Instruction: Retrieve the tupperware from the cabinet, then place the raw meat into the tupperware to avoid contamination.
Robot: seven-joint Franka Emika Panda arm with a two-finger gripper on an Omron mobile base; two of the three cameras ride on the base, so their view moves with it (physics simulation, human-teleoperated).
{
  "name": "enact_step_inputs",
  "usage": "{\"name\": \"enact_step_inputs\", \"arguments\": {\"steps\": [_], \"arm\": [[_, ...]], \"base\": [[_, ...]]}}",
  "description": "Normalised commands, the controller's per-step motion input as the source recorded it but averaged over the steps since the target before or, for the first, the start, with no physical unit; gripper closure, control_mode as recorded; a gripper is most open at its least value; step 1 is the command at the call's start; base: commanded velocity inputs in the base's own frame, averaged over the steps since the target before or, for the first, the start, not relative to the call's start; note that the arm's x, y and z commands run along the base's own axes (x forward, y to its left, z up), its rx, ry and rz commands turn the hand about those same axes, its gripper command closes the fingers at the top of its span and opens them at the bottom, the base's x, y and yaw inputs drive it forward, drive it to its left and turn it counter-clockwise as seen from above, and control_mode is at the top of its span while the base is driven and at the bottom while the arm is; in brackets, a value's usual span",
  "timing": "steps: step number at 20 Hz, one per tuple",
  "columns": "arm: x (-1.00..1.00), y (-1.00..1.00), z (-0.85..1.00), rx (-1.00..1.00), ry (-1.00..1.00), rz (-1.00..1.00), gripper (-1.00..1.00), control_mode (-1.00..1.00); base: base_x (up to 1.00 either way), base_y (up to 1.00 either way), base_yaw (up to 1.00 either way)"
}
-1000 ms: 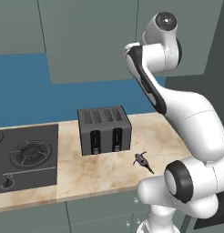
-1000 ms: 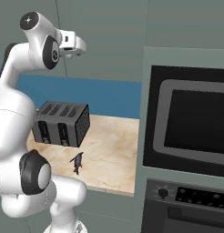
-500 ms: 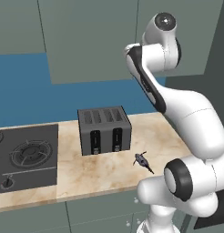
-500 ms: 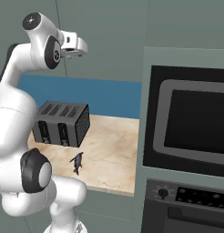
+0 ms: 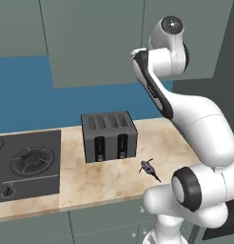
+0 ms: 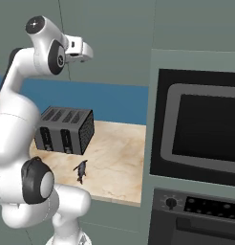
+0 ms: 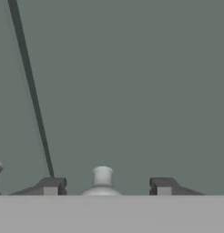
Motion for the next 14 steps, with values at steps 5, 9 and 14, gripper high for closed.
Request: {"name": "enact_step_inputs", "arguments": {"steps": [5, 9, 14], "arm": [[0.39, 0.0, 0.0, 0.0, -0.02, 0.0, 1.0, -1.0], [0.37, 0.0, 0.0, 0.0, -0.08, 0.0, 1.0, -1.0], [-0.01, 0.0, 0.0, 0.0, -0.16, 0.0, 1.0, -1.0]], "base": [[0.0, 0.0, 0.0], [0.0, 0.0, 0.0], [0.0, 0.0, 0.0]]}}
